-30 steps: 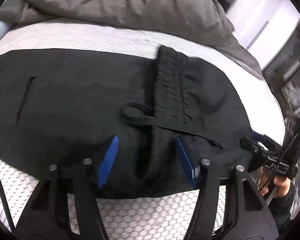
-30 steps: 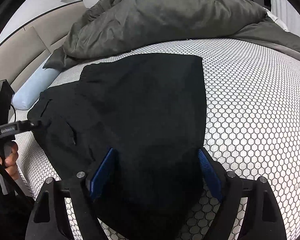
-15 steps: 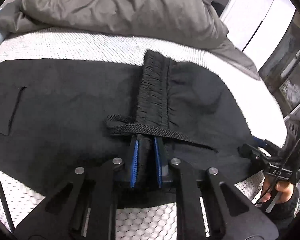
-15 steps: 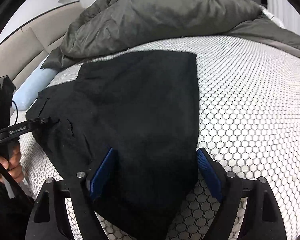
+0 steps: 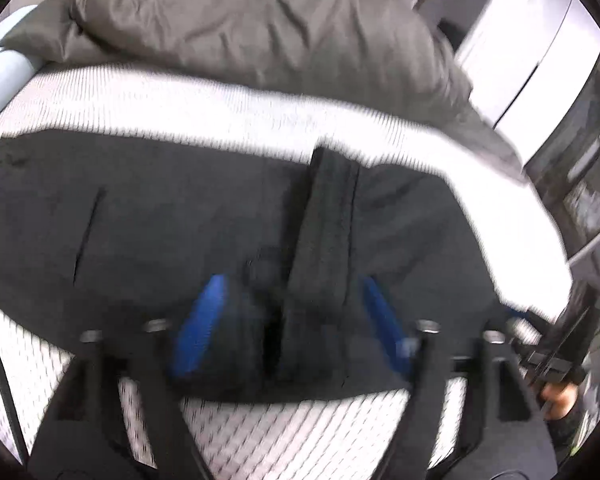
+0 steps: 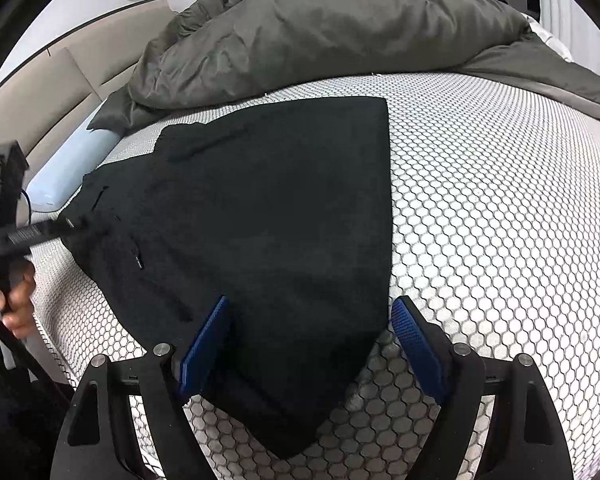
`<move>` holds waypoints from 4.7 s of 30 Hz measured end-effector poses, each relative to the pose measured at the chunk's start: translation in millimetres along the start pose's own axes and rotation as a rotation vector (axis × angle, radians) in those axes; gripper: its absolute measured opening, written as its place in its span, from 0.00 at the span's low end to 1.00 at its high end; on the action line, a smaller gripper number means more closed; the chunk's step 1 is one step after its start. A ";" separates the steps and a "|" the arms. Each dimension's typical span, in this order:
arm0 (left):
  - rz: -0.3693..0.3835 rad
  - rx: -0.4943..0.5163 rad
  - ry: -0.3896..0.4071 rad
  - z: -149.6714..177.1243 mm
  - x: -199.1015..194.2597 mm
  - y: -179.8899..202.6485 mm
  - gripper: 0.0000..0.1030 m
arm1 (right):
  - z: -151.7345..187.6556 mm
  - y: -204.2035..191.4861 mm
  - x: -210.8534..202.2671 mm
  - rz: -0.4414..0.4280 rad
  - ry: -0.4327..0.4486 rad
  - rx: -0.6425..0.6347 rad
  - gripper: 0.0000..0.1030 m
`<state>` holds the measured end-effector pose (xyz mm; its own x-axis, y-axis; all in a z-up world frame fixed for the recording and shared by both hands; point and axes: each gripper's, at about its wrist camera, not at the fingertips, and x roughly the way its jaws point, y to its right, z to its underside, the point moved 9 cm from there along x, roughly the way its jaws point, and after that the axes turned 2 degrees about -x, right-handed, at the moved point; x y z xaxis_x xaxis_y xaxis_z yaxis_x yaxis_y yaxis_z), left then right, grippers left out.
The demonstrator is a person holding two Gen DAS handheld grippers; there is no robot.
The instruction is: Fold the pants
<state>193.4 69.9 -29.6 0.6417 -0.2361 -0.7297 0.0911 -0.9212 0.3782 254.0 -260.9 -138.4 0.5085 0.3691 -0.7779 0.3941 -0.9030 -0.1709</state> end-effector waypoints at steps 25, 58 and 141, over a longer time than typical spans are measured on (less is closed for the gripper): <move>0.007 -0.231 -0.120 -49.1 112.0 -21.1 0.25 | -9.3 33.7 -0.2 -0.004 0.020 0.116 0.82; -0.068 0.342 -0.148 79.1 104.5 142.8 0.82 | 59.7 -14.9 -31.6 -0.260 0.016 0.174 0.08; 0.374 -0.086 -0.019 2.5 -14.3 74.3 0.67 | -38.1 40.9 -34.0 -0.073 0.146 0.309 0.93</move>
<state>189.1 4.0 7.5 0.6284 -0.5572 -0.5428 -0.0824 -0.7415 0.6658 281.9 -302.0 -95.9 0.6003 0.4426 -0.6662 0.1945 -0.8887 -0.4152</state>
